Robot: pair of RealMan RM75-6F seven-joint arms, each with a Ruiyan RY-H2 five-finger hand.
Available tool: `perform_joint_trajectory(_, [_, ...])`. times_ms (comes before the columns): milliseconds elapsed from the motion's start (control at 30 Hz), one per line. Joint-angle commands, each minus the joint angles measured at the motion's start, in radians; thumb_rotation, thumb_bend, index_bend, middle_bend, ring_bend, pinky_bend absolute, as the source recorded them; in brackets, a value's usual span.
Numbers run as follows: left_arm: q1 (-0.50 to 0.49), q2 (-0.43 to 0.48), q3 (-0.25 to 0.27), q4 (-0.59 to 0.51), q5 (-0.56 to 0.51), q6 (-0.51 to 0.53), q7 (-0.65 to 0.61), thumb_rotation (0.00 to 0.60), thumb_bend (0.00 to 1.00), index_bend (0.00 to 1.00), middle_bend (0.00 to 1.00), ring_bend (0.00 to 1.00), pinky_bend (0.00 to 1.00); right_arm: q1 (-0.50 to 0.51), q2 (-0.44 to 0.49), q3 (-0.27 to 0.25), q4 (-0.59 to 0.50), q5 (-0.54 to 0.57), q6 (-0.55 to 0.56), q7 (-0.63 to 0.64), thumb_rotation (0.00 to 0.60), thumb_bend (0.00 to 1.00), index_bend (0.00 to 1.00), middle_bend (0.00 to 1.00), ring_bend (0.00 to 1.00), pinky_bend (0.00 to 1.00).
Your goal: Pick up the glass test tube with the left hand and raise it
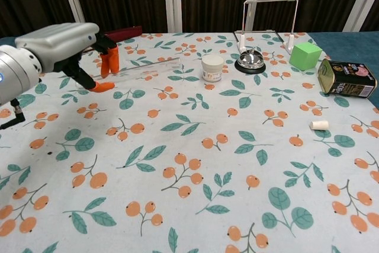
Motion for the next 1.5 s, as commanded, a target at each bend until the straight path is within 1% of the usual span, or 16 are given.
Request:
perform_joint_trajectory(33, [0.004, 0.042, -0.029, -0.015, 0.026, 0.004, -0.045, 0.6, 0.68, 0.65, 0.67, 0.19, 0.02, 0.03, -0.001, 0.017, -0.033, 0.022, -0.041, -0.053, 0.6, 0.31, 0.11, 0.0, 0.0, 0.0])
perform_joint_trajectory(133, [0.002, 0.076, -0.053, -0.034, 0.037, 0.0, -0.073, 0.6, 0.68, 0.65, 0.67, 0.19, 0.02, 0.071, -0.006, 0.046, -0.078, 0.069, -0.1, -0.1, 0.6, 0.31, 0.25, 0.0, 0.0, 0.0])
perform_joint_trajectory(267, [-0.004, 0.12, -0.072, -0.053, 0.047, -0.017, -0.091, 0.6, 0.68, 0.65, 0.67, 0.19, 0.02, 0.128, -0.016, 0.084, -0.135, 0.157, -0.184, -0.176, 0.6, 0.31, 0.35, 0.02, 0.0, 0.0])
perform_joint_trajectory(367, [-0.007, 0.145, -0.082, -0.064, 0.053, -0.029, -0.108, 0.6, 0.68, 0.65, 0.67, 0.19, 0.02, 0.172, -0.035, 0.11, -0.161, 0.227, -0.24, -0.235, 0.6, 0.31, 0.39, 0.03, 0.0, 0.0])
perform_joint_trajectory(433, [-0.009, 0.163, -0.085, -0.07, 0.057, -0.042, -0.122, 0.6, 0.68, 0.65, 0.67, 0.19, 0.02, 0.207, -0.059, 0.129, -0.17, 0.294, -0.28, -0.283, 0.6, 0.31, 0.4, 0.03, 0.0, 0.0])
perform_joint_trajectory(533, [-0.01, 0.181, -0.088, -0.074, 0.063, -0.053, -0.137, 0.6, 0.68, 0.65, 0.67, 0.19, 0.02, 0.244, -0.097, 0.142, -0.169, 0.38, -0.313, -0.349, 0.6, 0.31, 0.43, 0.05, 0.0, 0.0])
perform_joint_trajectory(633, [-0.007, 0.193, -0.086, -0.076, 0.073, -0.058, -0.154, 0.6, 0.68, 0.65, 0.67, 0.19, 0.02, 0.272, -0.14, 0.139, -0.155, 0.441, -0.325, -0.408, 0.6, 0.31, 0.46, 0.06, 0.0, 0.0])
perform_joint_trajectory(867, [-0.003, 0.208, -0.075, -0.072, 0.098, -0.069, -0.182, 0.6, 0.68, 0.65, 0.67, 0.19, 0.02, 0.305, -0.236, 0.118, -0.092, 0.507, -0.324, -0.475, 0.6, 0.31, 0.47, 0.07, 0.0, 0.0])
perform_joint_trajectory(1067, [-0.007, 0.21, -0.071, -0.061, 0.112, -0.082, -0.203, 0.6, 0.68, 0.65, 0.67, 0.19, 0.02, 0.327, -0.306, 0.128, -0.015, 0.544, -0.316, -0.474, 0.6, 0.31, 0.46, 0.07, 0.0, 0.0])
perform_joint_trajectory(1133, [-0.008, 0.211, -0.072, -0.058, 0.118, -0.083, -0.207, 0.6, 0.68, 0.65, 0.67, 0.19, 0.02, 0.332, -0.319, 0.135, -0.001, 0.546, -0.31, -0.468, 0.6, 0.31, 0.44, 0.07, 0.0, 0.0])
perform_joint_trajectory(1300, [-0.014, 0.212, -0.077, -0.054, 0.123, -0.087, -0.218, 0.6, 0.68, 0.65, 0.67, 0.19, 0.02, 0.348, -0.34, 0.146, 0.028, 0.531, -0.298, -0.456, 0.6, 0.31, 0.44, 0.07, 0.0, 0.0])
perform_joint_trajectory(1500, [-0.02, 0.207, -0.08, -0.047, 0.123, -0.093, -0.215, 0.6, 0.68, 0.65, 0.67, 0.19, 0.02, 0.368, -0.355, 0.143, 0.073, 0.523, -0.311, -0.457, 0.6, 0.31, 0.46, 0.07, 0.0, 0.0])
